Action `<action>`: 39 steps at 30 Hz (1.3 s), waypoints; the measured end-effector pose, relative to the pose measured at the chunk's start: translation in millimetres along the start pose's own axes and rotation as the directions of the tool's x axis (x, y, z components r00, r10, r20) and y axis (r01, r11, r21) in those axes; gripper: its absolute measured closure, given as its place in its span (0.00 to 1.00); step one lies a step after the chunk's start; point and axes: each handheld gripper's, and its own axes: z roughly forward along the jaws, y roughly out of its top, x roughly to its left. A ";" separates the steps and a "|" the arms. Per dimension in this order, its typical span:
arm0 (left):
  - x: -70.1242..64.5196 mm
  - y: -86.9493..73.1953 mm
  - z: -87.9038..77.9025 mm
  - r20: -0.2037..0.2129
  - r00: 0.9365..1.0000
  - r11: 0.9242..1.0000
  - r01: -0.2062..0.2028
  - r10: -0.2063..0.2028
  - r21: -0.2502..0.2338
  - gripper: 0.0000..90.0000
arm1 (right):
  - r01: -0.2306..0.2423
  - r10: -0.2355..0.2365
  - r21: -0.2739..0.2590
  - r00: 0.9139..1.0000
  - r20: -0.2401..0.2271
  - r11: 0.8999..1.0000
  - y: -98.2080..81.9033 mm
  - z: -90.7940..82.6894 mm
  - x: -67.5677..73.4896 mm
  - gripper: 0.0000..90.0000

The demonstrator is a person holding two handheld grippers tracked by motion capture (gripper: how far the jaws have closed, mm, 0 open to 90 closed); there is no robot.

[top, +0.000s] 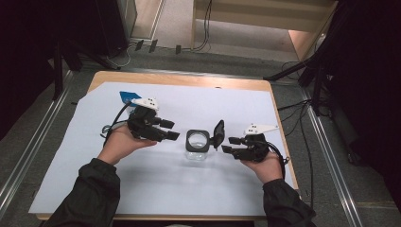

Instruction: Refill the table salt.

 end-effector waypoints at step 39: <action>33.4 -49.1 -113.5 -0.203 0.964 0.980 0.148 -0.174 -0.134 0.45 | 0.000 0.001 0.013 0.999 -0.053 1.000 17.4 14.2 -13.2 0.55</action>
